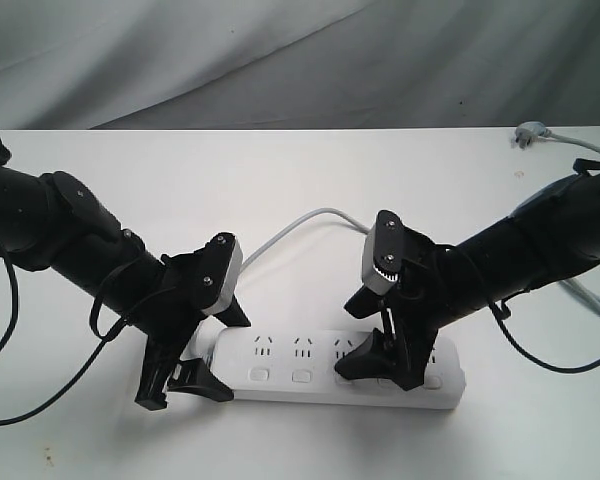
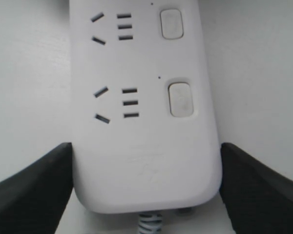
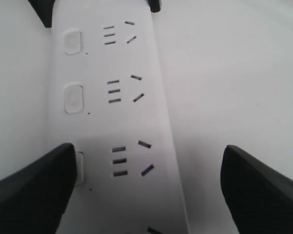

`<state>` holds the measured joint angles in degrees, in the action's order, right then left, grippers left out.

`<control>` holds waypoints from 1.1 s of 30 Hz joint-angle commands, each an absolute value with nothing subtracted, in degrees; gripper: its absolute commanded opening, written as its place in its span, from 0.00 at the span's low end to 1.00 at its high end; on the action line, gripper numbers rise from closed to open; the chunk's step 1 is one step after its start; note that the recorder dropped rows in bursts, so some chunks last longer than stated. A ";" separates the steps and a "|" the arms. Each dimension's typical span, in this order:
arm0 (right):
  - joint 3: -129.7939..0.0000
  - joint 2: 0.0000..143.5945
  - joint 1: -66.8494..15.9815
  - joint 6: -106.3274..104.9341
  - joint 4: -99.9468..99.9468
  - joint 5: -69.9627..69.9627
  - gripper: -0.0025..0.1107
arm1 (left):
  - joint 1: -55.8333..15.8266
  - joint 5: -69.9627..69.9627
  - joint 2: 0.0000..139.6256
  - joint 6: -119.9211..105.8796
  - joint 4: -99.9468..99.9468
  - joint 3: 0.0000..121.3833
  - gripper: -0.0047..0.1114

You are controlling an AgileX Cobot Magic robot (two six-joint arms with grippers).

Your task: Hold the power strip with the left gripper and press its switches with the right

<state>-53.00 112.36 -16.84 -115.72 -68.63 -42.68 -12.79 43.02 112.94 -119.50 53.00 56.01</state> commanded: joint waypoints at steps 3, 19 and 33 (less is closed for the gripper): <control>-50.35 112.45 -20.14 -115.86 -66.93 -33.50 0.67 | -13.05 42.04 112.92 -119.96 52.54 56.29 0.04; -48.15 101.90 -15.72 -116.88 -78.23 -40.07 0.67 | -13.05 42.04 112.92 -119.96 52.54 56.29 0.04; -44.36 102.48 -11.46 -112.44 -67.77 -40.76 0.67 | -13.05 42.04 112.92 -119.96 52.54 56.29 0.04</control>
